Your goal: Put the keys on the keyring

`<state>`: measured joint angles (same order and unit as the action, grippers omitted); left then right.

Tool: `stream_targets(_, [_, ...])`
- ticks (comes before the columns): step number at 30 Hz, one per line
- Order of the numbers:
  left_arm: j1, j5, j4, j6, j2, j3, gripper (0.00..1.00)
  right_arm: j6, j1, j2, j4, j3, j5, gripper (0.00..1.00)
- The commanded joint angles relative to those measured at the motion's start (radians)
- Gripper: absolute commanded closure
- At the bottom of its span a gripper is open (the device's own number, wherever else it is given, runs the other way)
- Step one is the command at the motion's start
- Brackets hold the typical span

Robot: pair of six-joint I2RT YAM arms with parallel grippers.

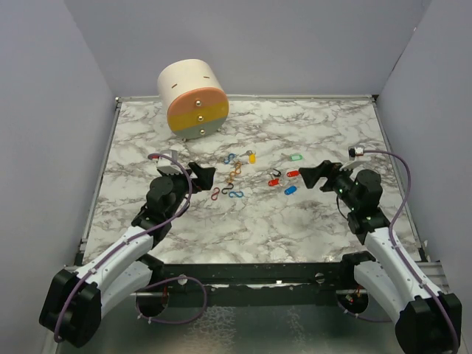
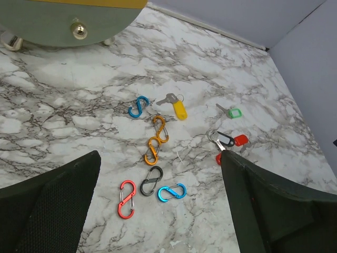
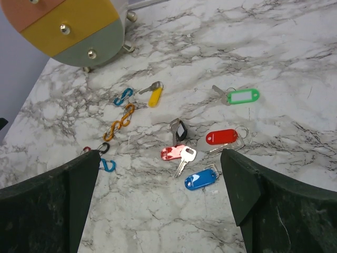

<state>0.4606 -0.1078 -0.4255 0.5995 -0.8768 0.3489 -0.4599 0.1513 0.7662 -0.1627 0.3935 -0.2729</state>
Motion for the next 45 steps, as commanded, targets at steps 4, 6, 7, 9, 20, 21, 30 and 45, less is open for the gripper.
stream_targets(4, [0.007, 0.027, -0.065, 0.01, 0.022, 0.01, 0.01, -0.005, 0.001, 0.038, -0.045, -0.004, -0.025, 0.0])
stream_targets(6, [0.008, 0.039, -0.067, 0.012, 0.028, 0.008, 0.01, -0.003, 0.001, 0.043, -0.049, -0.002, -0.028, 0.0])
stream_targets(7, [0.008, 0.047, -0.073, 0.011, 0.028, 0.006, 0.01, -0.003, 0.0, 0.046, -0.05, -0.003, -0.028, 0.0])
stream_targets(9, [0.007, 0.063, -0.091, 0.0, 0.032, 0.0, 0.01, -0.003, 0.001, 0.052, -0.059, -0.002, -0.029, 0.0])
stream_targets(20, [0.008, 0.082, -0.095, -0.03, -0.02, 0.018, 0.02, 0.014, 0.001, 0.044, -0.01, 0.021, -0.019, 0.0])
stream_targets(21, [0.008, 0.092, -0.095, -0.036, -0.031, 0.021, 0.02, 0.014, 0.0, 0.041, -0.003, 0.023, -0.021, 0.0])
stream_targets(30, [0.022, 0.132, -0.091, -0.061, -0.115, 0.048, 0.12, 0.007, 0.0, 0.025, 0.003, 0.018, -0.03, 0.0])
stream_targets(45, [0.066, 0.105, -0.071, -0.081, -0.146, 0.068, 0.14, 0.012, 0.001, 0.071, 0.016, 0.026, -0.049, 0.03])
